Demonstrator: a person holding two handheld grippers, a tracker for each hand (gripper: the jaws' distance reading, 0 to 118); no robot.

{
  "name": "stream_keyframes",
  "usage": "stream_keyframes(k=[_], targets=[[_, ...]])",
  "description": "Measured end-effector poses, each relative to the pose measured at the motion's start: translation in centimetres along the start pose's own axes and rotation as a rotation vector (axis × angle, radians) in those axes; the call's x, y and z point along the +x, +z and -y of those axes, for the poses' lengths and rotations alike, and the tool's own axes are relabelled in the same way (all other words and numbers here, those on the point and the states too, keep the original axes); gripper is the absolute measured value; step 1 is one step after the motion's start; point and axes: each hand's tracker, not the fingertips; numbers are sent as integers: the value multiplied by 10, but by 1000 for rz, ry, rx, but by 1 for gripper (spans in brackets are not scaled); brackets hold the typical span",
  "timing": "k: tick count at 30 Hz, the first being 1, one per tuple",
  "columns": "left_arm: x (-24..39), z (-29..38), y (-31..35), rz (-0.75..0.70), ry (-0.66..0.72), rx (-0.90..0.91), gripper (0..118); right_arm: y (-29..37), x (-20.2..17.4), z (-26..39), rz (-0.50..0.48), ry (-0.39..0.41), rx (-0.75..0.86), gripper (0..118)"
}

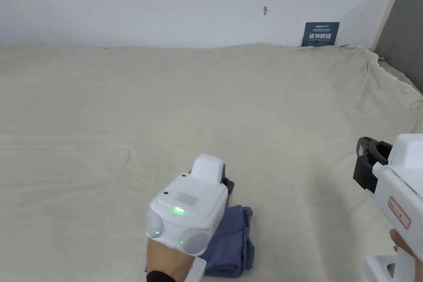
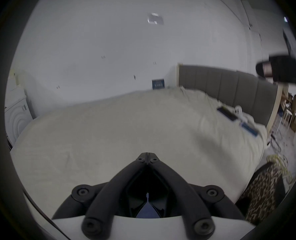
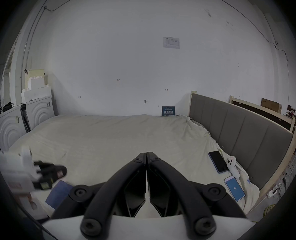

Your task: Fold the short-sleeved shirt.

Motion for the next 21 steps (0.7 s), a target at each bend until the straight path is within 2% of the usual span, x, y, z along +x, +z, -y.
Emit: stream_keyframes(k=[7,13,21], targets=[[-73,-37,47,-57,152,160,0,-2,-22,-6,-35,4,43,0],[-119,-26,68,-195,189,259,0,-2,-39,-4,-48,12,87,0],[-138,-15,80,-257,228,284,0,-6,-44,1,-59,26,102,0]])
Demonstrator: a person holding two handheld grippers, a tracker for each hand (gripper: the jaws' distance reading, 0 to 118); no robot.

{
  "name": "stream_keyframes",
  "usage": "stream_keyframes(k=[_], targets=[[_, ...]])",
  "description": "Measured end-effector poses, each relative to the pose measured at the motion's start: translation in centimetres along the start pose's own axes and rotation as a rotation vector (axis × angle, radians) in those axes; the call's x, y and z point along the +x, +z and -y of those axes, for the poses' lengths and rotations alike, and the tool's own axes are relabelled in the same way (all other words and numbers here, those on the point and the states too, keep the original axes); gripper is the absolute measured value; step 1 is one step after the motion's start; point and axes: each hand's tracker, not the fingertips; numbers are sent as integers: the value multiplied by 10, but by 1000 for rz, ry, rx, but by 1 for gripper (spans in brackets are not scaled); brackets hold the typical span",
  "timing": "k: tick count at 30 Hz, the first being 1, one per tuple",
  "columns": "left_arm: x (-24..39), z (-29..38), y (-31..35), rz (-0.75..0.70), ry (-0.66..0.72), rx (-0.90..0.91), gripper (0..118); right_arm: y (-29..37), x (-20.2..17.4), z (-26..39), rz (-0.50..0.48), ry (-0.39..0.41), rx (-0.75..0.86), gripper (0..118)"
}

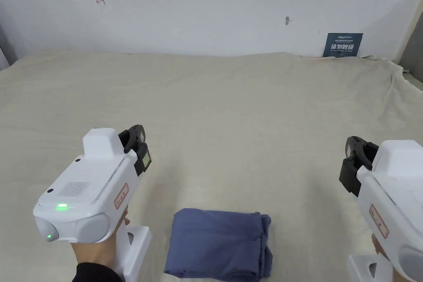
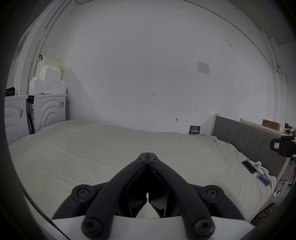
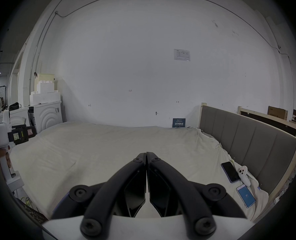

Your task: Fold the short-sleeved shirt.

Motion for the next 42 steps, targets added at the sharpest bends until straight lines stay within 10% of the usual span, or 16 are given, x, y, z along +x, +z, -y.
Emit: stream_keyframes(k=[34,42], targets=[[-35,56,9,18,-12,-200,0,-92,-138,211,-267,47,-441,0],[-35,88,-4,92,79,-382,31,-82,-136,242,-256,37,-415,0]])
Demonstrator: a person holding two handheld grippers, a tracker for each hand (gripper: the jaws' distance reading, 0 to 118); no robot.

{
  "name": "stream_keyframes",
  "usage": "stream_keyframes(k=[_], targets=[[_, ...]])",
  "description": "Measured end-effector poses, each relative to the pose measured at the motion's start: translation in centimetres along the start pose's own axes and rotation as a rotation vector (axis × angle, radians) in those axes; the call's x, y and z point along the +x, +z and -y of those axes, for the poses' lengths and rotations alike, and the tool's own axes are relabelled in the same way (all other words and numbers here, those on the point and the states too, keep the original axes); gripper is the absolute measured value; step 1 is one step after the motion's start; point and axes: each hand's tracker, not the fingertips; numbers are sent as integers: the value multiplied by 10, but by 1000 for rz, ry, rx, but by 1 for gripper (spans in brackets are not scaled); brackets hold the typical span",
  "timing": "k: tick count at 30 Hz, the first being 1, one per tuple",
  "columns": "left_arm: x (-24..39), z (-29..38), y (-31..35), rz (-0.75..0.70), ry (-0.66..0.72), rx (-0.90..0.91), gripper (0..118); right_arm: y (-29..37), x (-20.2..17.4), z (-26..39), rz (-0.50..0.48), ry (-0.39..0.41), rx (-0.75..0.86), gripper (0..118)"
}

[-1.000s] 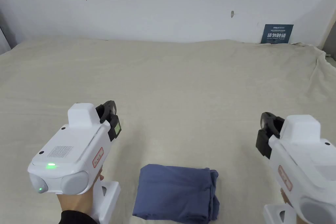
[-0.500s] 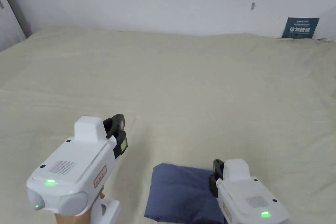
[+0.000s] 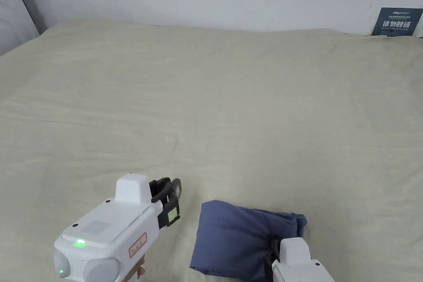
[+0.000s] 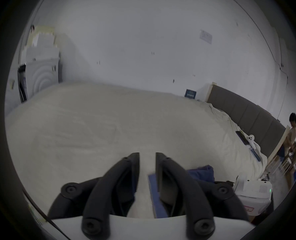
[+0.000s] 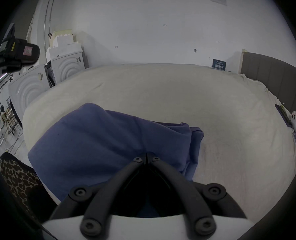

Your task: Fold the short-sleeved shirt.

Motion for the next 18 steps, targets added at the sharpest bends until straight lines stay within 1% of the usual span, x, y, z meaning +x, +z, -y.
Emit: stream_keyframes(k=[1,3,6,7,10,14,17,18], targets=[[-1,3,-5,10,21,-32,42,0,0,0,-2,8,1,0],[-2,8,-17,15,57,-110,70,4,0,-2,-9,8,6,0],[-7,13,-39,75,117,-240,90,9,-4,-7,-15,4,4,0],[-10,14,-48,104,143,-296,92,10,-5,-9,-15,6,3,0],[-20,18,-72,175,205,-399,92,12,-6,-12,-18,2,1,0],[-33,22,-107,271,248,-560,92,9,-1,-10,-21,-12,-3,0],[-41,24,-126,304,293,-636,91,6,3,-7,-22,-13,-3,0],[-43,26,-131,323,311,-653,88,6,3,-7,-23,-15,-3,0]])
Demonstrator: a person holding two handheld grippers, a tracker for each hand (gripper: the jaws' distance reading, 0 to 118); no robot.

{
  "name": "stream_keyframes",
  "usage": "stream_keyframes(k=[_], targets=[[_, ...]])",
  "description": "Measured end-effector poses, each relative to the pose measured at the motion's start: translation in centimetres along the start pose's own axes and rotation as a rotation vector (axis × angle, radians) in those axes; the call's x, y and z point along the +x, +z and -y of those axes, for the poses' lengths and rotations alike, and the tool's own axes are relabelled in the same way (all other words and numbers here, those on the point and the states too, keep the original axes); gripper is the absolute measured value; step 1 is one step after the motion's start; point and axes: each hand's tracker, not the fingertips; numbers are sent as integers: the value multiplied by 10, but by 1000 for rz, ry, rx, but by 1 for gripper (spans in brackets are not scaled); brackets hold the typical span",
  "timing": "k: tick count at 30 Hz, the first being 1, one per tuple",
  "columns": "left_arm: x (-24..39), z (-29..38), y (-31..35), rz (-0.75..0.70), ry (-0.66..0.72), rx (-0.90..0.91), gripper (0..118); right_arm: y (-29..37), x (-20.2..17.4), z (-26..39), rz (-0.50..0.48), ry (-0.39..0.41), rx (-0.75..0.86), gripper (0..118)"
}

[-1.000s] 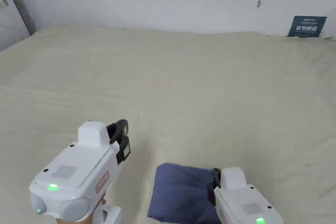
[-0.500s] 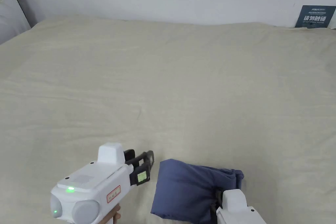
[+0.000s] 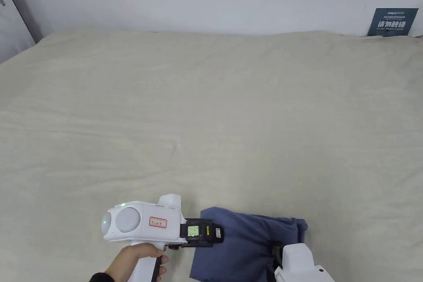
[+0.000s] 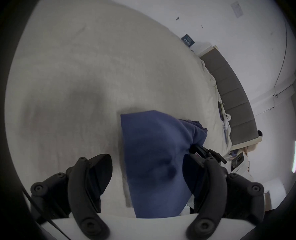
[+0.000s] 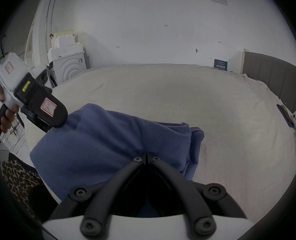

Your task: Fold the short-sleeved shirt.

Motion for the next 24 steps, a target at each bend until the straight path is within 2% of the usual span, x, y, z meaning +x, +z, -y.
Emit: stream_keyframes(k=[5,8,12,14,16,19,22,24], targets=[[-7,-8,-9,67,0,-40,55,-2,3,3,-3,-4,5,0],[-7,-7,-14,47,-8,-59,44,-4,5,5,-6,-14,7,0],[-11,-5,-14,70,24,-52,22,-3,7,2,-14,-25,0,0],[-2,-2,-12,40,-15,-29,20,-2,11,-3,-25,-50,-16,0],[9,0,-2,32,-67,-5,18,4,13,-12,-24,-43,-14,0],[13,-8,14,50,-80,10,17,18,18,-31,-21,-21,50,0],[8,-22,36,-3,-141,30,17,33,26,-60,-8,8,129,0],[-5,-34,56,-44,-130,37,17,42,31,-80,3,24,181,0]])
